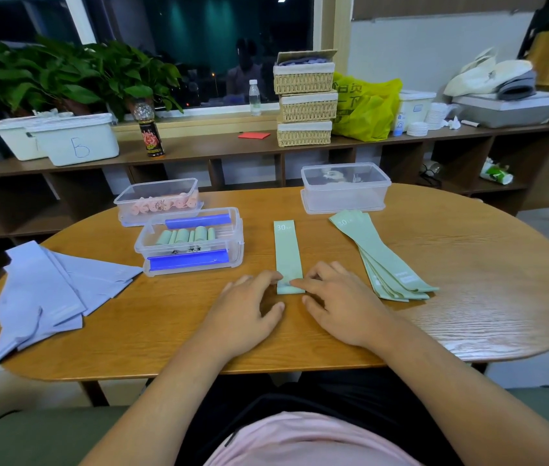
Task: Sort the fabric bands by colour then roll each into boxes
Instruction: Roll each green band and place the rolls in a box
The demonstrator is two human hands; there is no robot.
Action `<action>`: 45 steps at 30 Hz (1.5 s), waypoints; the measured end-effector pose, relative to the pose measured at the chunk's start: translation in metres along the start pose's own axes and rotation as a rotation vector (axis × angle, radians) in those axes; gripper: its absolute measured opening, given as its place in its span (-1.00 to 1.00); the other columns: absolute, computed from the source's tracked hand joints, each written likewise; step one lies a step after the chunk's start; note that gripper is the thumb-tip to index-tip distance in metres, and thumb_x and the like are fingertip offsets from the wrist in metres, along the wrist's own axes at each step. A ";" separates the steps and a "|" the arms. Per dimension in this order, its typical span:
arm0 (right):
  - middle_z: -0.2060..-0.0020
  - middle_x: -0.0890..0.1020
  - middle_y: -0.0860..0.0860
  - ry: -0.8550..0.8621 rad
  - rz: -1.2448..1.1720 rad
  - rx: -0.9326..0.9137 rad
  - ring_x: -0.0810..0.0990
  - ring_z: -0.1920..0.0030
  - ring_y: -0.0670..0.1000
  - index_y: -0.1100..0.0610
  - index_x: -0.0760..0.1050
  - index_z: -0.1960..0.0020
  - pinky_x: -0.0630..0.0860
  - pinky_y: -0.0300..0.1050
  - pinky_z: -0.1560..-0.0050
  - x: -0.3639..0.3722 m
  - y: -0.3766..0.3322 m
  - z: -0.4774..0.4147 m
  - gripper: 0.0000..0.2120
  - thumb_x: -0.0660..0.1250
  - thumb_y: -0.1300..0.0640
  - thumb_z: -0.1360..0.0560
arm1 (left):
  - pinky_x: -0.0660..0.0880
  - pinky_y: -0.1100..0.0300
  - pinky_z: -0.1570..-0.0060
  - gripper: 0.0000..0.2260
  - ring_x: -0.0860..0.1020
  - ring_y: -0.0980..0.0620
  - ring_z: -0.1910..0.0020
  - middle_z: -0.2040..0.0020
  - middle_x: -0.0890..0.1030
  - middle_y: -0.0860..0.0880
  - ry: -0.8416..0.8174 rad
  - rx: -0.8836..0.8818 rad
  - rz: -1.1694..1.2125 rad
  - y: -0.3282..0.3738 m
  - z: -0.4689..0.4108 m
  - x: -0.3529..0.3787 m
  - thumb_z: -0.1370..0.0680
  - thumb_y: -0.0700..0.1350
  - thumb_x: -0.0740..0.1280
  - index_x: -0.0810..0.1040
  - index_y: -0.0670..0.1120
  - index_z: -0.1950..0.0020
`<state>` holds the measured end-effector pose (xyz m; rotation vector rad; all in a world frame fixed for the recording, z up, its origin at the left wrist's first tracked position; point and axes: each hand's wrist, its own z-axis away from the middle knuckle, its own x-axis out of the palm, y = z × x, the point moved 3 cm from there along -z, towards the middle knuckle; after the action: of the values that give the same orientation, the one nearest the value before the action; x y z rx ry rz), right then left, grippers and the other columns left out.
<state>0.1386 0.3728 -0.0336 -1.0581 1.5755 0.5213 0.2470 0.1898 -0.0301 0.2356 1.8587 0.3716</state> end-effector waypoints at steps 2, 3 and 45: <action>-0.20 0.41 -0.20 -0.002 0.022 0.007 0.34 -0.24 -0.10 -0.21 0.38 -0.58 0.46 -0.01 -0.25 0.000 0.001 -0.003 -0.56 0.12 -0.16 -0.71 | 0.36 0.04 -0.40 -0.63 0.42 0.19 -0.36 -0.32 0.56 0.24 -0.010 0.004 0.000 -0.001 -0.001 0.001 -0.65 0.19 0.28 0.37 0.27 -0.46; -0.21 0.41 -0.20 -0.003 0.029 0.010 0.34 -0.26 -0.09 -0.21 0.38 -0.58 0.45 0.00 -0.26 0.000 0.001 -0.004 -0.56 0.11 -0.16 -0.71 | 0.36 0.03 -0.41 -0.64 0.41 0.19 -0.37 -0.32 0.56 0.24 -0.013 0.009 -0.014 -0.002 -0.002 0.001 -0.65 0.19 0.27 0.38 0.27 -0.45; 0.02 0.52 -0.27 0.129 -0.087 -0.009 0.37 -0.04 -0.19 -0.22 0.53 -0.15 0.40 -0.09 -0.09 0.002 0.004 -0.016 -0.85 0.32 -0.14 -0.60 | 0.43 0.07 -0.35 -0.64 0.43 0.20 -0.31 -0.28 0.55 0.26 0.032 0.046 0.007 -0.002 -0.013 0.002 -0.62 -0.05 0.29 0.50 0.20 -0.41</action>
<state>0.1268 0.3613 -0.0315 -1.1810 1.6320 0.4078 0.2338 0.1869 -0.0286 0.2691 1.8995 0.3399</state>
